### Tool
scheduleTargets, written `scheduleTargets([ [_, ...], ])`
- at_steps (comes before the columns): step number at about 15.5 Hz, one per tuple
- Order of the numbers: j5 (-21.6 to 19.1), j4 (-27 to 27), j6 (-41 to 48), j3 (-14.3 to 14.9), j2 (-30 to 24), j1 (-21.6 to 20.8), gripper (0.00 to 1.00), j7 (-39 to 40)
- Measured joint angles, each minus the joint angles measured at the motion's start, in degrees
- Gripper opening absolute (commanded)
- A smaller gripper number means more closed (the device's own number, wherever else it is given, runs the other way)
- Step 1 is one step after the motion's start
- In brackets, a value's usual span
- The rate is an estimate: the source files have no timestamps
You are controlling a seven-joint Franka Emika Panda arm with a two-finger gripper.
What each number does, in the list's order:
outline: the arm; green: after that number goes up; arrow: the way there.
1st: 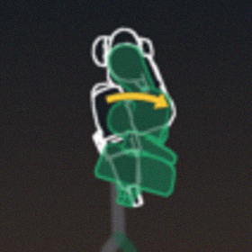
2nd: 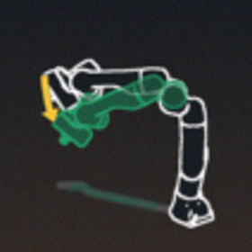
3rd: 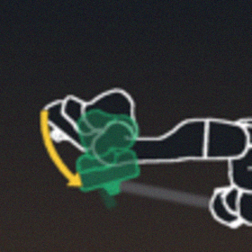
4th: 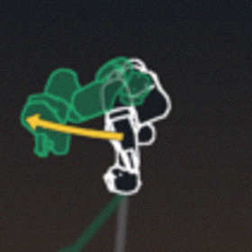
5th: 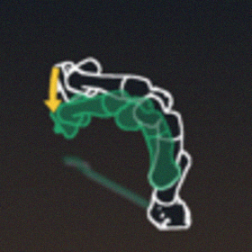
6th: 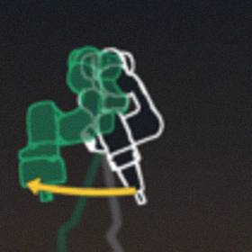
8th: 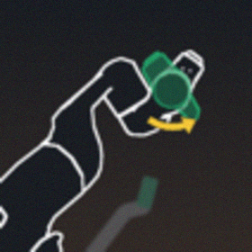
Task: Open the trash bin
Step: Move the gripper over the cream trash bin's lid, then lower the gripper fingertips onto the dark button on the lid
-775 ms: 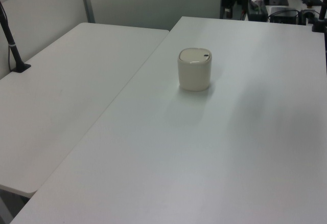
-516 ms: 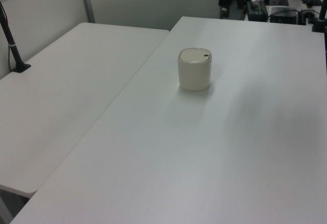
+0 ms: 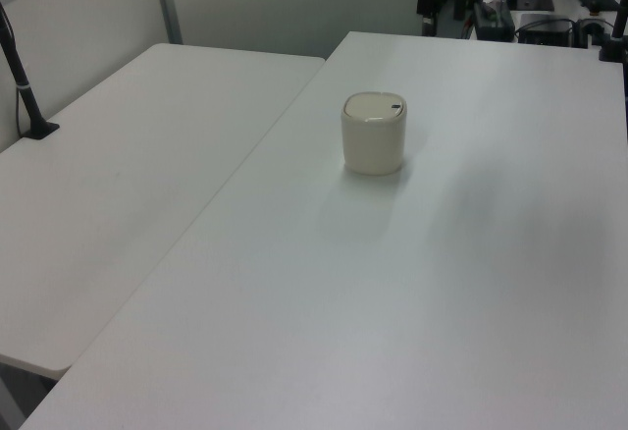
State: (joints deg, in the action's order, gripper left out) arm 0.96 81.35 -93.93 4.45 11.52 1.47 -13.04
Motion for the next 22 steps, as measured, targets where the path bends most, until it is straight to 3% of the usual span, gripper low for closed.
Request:
scheduleTargets([
  [1,0.0,0.0,-0.01,0.0,0.09,0.0,1.0,0.29],
  [4,0.0,0.0,-0.04,0.03,0.24,0.03,0.83,2.26],
  [6,0.0,0.0,-0.05,0.04,0.24,0.04,0.59,2.69],
  [7,0.0,0.0,-0.06,0.04,0.24,0.05,0.38,3.27],
  [8,0.0,0.0,-0.07,0.04,0.24,0.09,0.26,5.2],
  [11,-0.01,-0.01,-0.13,0.04,0.24,0.18,0.0,9.31],
  [15,-0.05,0.07,-3.42,-0.21,0.62,-0.01,0.0,10.57],
  [22,-0.05,0.37,-13.0,-0.36,7.12,0.02,0.0,16.1],
])
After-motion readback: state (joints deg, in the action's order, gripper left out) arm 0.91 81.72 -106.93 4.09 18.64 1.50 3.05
